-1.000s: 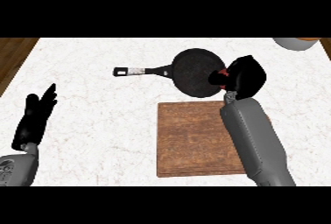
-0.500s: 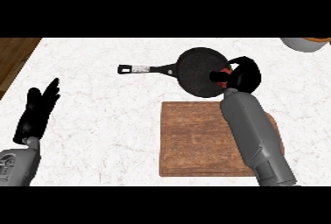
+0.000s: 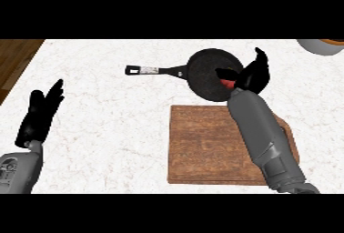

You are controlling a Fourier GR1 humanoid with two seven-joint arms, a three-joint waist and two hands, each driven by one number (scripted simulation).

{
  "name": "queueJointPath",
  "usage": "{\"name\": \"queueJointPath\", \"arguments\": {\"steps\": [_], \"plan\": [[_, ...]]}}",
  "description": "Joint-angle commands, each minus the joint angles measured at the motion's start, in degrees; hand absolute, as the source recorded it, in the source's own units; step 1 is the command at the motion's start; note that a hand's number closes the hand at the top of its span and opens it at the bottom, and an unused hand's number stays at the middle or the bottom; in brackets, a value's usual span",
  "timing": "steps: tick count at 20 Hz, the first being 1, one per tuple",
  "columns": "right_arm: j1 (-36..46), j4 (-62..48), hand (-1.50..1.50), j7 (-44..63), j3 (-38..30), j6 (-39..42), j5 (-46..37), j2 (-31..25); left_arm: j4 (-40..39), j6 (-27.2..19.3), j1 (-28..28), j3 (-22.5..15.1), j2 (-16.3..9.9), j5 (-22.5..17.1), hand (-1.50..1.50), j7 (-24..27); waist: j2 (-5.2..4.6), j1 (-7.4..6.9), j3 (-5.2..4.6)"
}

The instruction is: Pick the bell pepper from the cutting board and place it in the pan

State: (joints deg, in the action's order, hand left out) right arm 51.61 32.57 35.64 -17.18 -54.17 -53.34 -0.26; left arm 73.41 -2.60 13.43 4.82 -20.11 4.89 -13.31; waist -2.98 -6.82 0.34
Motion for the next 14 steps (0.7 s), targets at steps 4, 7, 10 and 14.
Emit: {"name": "queueJointPath", "arguments": {"steps": [4,7,10,14], "plan": [[3.2,-3.4,-1.5,-7.2,-2.9,-13.4,2.8,0.2,0.2,-0.4,-0.5,-1.1,1.3,0.6,0.0,0.1,0.45,0.13,-0.1],[4.2,-2.8,-1.5,-9.7,-5.0,-17.3,4.7,0.2,-0.9,-0.6,-0.2,0.9,0.1,0.1,0.0,0.2,0.96,1.48,-0.16],[2.0,-3.7,-1.5,-12.0,-5.8,-21.7,7.9,0.2,-0.7,-2.0,-1.4,-0.7,2.2,1.3,0.0,-1.0,1.25,2.09,-0.12],[1.2,-4.2,-1.5,-11.4,-3.8,-26.0,11.0,0.2,-2.3,-1.9,-3.1,1.2,1.2,0.9,0.0,2.4,2.38,4.13,-0.28]]}}
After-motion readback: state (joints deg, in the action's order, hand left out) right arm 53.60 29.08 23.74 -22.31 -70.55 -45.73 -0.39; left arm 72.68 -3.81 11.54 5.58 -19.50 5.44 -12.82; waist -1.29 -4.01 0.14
